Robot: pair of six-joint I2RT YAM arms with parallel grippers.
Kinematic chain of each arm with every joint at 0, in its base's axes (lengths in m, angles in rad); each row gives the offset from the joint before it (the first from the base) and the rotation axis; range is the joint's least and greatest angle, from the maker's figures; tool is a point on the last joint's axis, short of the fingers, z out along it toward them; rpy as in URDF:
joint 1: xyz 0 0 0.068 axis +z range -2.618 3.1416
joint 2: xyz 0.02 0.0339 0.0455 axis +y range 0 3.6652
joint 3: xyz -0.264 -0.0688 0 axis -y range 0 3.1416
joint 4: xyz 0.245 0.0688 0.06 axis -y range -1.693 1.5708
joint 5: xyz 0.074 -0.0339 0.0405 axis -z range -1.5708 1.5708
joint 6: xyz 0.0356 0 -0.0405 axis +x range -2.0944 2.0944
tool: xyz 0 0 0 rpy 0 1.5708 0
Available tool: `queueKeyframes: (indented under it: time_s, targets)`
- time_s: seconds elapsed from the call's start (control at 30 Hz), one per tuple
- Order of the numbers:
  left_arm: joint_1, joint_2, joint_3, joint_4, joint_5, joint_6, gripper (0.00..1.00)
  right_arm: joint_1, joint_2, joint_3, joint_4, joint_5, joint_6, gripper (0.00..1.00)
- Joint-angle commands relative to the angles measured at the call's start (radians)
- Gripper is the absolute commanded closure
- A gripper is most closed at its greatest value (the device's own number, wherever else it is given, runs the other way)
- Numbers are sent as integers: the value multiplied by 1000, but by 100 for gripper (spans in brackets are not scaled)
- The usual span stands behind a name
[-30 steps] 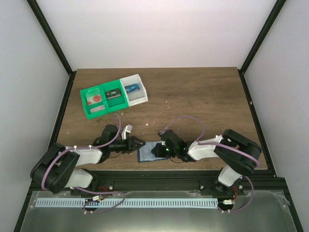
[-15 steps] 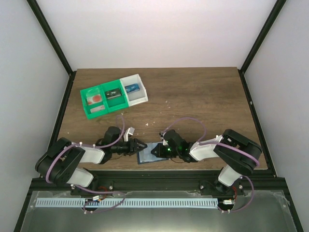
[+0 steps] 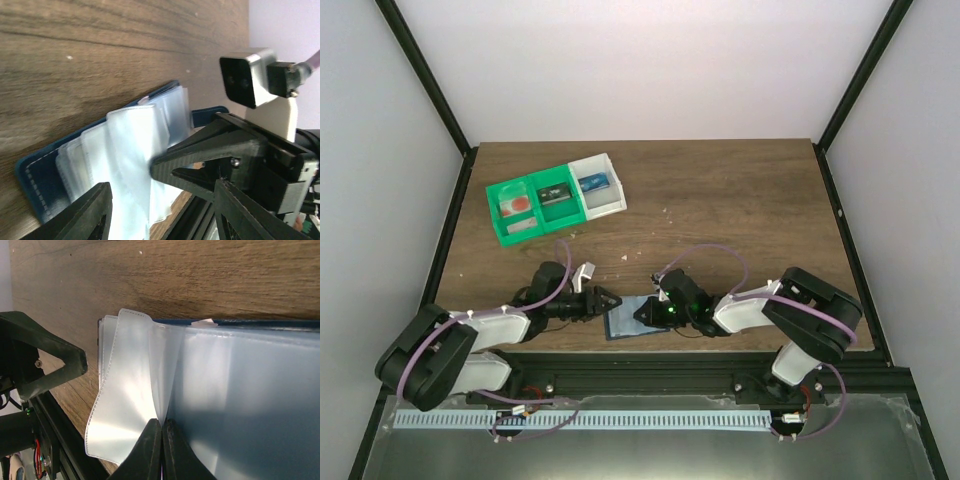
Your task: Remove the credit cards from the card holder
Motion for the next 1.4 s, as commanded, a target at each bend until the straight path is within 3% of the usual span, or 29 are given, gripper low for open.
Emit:
queueKeyframes:
  time_s: [0.0,0.63,1.37]
  targets:
    - [-6,-5,11,-72,-23,41,42,-6,2,-3,27,-4,8,98]
    - [-7,90,-1,51,19,1,41,-6,19,5,29,-7,11,97]
    - [-42,40,8,76,26,-57,42,-5,12,-3,22,5,24,92]
